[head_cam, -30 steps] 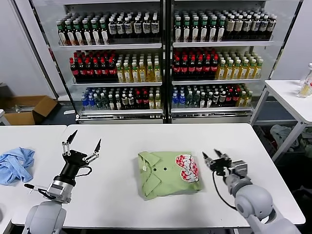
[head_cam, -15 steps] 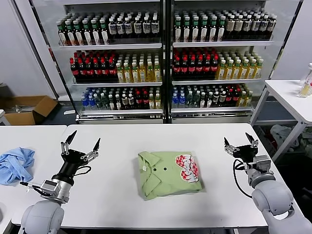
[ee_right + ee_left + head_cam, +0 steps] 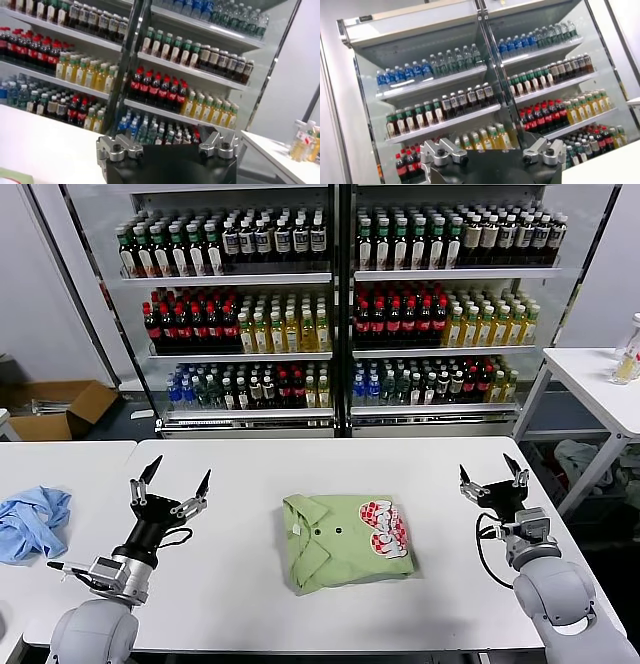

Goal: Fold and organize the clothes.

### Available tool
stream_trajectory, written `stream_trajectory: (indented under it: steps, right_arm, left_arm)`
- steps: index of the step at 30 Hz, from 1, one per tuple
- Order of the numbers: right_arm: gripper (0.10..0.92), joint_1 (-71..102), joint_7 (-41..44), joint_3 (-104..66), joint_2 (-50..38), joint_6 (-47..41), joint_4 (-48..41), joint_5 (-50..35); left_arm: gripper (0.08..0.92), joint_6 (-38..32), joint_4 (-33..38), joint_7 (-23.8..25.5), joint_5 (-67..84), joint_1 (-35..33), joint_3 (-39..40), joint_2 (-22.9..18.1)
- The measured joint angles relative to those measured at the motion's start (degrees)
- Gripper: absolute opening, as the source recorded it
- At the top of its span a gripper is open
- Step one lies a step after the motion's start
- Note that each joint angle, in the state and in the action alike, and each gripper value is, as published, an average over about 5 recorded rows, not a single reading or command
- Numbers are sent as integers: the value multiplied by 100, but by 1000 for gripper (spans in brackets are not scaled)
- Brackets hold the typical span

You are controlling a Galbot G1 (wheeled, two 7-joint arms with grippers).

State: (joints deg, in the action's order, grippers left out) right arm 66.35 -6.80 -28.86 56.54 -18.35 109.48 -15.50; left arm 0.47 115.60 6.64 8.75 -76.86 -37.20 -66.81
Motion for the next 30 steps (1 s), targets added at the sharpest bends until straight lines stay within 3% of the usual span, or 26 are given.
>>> stream_trajectory:
  steps: [30]
  right_arm:
    - [823,140,32,-15,10,220,134,196]
  left_arm:
    - [823,-138,-147,-19,-247,-81,-28,-276]
